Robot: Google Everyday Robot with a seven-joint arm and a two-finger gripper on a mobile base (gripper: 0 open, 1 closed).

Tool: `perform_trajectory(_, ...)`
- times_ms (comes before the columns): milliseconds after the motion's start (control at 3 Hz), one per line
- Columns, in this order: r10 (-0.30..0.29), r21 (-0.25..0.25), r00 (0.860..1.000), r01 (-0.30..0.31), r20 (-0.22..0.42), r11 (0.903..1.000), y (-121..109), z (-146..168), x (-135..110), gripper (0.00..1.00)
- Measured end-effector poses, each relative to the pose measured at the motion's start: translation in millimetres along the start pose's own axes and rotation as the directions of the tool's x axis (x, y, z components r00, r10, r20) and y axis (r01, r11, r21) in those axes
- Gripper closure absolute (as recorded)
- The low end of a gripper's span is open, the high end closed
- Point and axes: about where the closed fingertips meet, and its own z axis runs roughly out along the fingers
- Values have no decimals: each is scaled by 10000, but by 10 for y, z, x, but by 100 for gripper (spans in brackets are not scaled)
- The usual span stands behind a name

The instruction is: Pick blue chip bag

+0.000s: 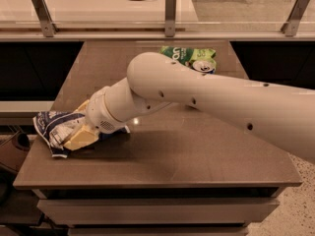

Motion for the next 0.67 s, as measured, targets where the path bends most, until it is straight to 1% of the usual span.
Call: perform_trajectory(667,-1,1,10000,1,2,10000,-3,-10,-13,100)
